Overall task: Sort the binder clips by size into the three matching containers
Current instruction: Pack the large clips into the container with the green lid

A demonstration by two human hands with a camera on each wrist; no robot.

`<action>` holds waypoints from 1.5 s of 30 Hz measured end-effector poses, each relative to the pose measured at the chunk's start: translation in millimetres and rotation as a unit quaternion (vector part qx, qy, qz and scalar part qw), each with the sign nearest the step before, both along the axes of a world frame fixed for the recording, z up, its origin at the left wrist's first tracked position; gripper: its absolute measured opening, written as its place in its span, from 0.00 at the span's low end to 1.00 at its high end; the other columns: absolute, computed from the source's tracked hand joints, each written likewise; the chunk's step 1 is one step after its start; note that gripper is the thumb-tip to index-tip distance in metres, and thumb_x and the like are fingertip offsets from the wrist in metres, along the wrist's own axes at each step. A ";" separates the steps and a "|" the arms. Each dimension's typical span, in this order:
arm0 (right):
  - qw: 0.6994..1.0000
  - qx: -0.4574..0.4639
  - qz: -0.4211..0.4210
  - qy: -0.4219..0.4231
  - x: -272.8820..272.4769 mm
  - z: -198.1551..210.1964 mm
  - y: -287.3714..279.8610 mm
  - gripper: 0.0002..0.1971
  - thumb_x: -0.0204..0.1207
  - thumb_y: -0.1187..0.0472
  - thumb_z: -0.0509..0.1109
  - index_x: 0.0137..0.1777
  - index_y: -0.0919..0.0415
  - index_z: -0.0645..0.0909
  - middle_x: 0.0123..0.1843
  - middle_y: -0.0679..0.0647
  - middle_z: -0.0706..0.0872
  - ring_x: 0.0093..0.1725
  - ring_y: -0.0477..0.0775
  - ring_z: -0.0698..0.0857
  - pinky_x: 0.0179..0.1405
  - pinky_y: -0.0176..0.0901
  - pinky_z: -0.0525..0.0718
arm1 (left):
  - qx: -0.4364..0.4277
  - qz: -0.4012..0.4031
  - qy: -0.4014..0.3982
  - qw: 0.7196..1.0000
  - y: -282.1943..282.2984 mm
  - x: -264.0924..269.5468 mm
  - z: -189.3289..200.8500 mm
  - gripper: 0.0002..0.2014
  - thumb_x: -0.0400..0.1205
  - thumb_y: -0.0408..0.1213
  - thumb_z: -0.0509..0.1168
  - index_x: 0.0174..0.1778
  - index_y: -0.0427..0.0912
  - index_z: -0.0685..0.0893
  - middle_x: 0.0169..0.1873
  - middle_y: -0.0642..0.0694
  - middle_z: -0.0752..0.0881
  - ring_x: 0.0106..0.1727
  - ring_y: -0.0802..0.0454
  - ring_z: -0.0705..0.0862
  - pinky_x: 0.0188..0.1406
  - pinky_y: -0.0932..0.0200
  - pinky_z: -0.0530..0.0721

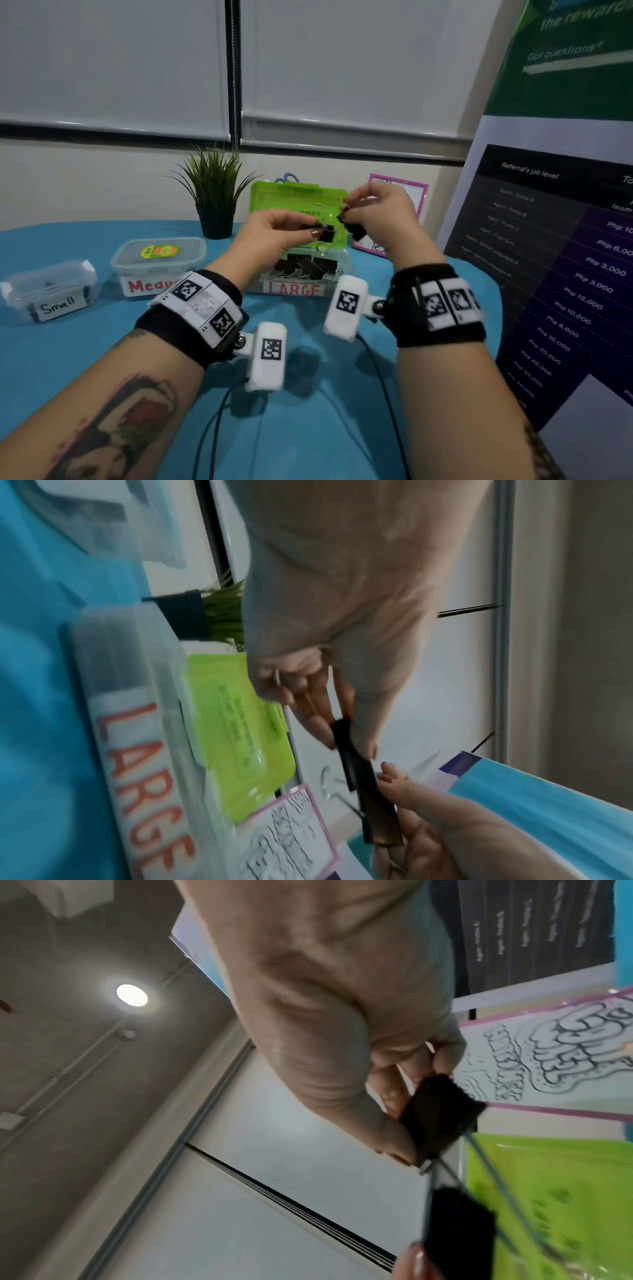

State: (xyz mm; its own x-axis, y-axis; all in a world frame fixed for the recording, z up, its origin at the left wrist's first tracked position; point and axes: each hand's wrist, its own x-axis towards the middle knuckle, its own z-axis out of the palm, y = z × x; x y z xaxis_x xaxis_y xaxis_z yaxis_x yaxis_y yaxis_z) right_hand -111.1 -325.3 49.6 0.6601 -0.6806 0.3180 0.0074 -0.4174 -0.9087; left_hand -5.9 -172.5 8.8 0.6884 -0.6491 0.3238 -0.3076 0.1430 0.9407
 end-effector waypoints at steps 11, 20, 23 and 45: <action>0.980 -0.142 0.012 0.138 44.8 -90.3 -27.7 0.18 0.85 0.68 0.59 0.49 0.48 0.87 0.46 0.47 0.86 0.34 0.41 0.79 0.30 0.36 0.75 | 0.293 0.217 -0.115 0.924 6.2 49.8 -41.4 0.11 0.82 0.32 0.68 0.40 0.53 0.89 0.51 0.50 0.89 0.57 0.47 0.86 0.61 0.54 0.84; 0.967 -0.133 0.062 0.210 52.5 -101.2 -42.5 0.27 0.76 0.77 0.55 0.46 0.44 0.86 0.58 0.48 0.88 0.57 0.55 0.86 0.51 0.46 0.86 | 0.360 0.211 -0.144 0.897 8.2 44.2 -33.6 0.13 0.85 0.36 0.57 0.60 0.37 0.83 0.58 0.37 0.85 0.59 0.39 0.82 0.57 0.51 0.79; 0.958 -0.169 0.022 0.231 54.0 -103.1 -45.6 0.22 0.76 0.74 0.64 0.48 0.41 0.84 0.63 0.46 0.85 0.61 0.55 0.84 0.60 0.51 0.86 | 0.357 0.217 -0.141 0.898 9.7 46.7 -36.6 0.12 0.84 0.39 0.58 0.58 0.39 0.82 0.53 0.40 0.85 0.55 0.40 0.82 0.55 0.51 0.79; 0.982 -0.024 0.129 -0.139 65.0 -77.5 15.6 0.05 0.76 0.72 0.76 0.46 0.62 0.87 0.39 0.60 0.91 0.34 0.52 0.91 0.35 0.41 0.89 | 0.018 0.210 -0.079 0.974 -2.8 44.0 -32.6 0.12 0.79 0.41 0.75 0.53 0.54 0.80 0.48 0.47 0.87 0.44 0.52 0.88 0.44 0.49 0.90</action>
State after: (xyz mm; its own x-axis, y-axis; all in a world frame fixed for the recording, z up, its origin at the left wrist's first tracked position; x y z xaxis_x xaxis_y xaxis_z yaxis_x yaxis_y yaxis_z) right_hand -46.1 -309.7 -27.9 0.6915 -0.4829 0.5373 0.3629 -0.4109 -0.8364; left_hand 38.0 -175.4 -23.8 0.8392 -0.3343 0.4290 -0.4730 -0.0591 0.8791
